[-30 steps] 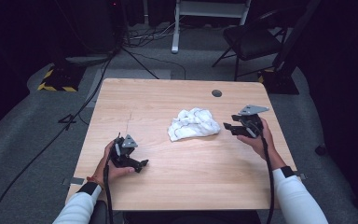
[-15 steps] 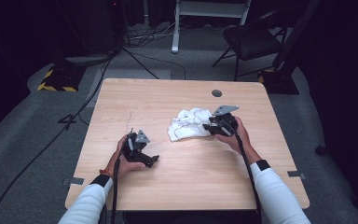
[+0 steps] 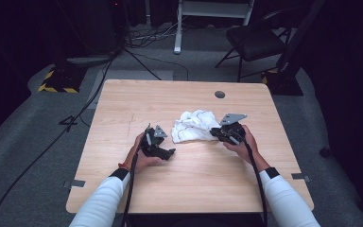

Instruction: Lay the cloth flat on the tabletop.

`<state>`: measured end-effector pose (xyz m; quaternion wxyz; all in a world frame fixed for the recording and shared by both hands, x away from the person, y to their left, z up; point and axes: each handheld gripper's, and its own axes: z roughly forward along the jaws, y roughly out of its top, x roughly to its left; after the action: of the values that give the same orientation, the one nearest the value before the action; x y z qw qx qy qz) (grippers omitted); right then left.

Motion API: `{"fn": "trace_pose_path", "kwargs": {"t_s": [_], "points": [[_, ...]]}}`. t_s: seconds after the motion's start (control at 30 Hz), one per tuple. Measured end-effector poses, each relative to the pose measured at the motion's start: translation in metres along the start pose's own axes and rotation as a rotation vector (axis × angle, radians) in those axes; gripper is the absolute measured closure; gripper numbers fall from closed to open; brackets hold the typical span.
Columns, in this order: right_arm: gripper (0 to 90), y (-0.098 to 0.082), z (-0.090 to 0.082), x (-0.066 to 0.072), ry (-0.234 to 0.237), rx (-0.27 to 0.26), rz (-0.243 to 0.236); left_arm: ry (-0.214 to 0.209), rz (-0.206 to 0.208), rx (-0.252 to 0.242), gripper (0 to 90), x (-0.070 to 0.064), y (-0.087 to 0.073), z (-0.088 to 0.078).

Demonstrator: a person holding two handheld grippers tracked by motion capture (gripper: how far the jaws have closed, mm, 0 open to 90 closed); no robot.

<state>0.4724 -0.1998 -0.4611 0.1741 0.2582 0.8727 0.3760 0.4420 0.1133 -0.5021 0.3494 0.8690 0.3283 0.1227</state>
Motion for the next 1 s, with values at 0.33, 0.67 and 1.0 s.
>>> {"fn": "trace_pose_path", "kwargs": {"t_s": [0.33,0.67,1.0], "points": [[69.7,-0.007,-0.019,0.004,-0.015,-0.042,0.009,-0.01,-0.054,-0.053,19.9,0.016,0.027,0.012],[48.1,0.019,0.012,-0.002,-0.039,-0.017,0.068,-0.027,0.023,-0.026,45.2,0.02,0.043,0.025],[82.8,0.02,0.008,0.011,-0.038,0.007,-0.026,-0.11,0.105,-0.086,84.1,0.016,0.042,-0.001]]}}
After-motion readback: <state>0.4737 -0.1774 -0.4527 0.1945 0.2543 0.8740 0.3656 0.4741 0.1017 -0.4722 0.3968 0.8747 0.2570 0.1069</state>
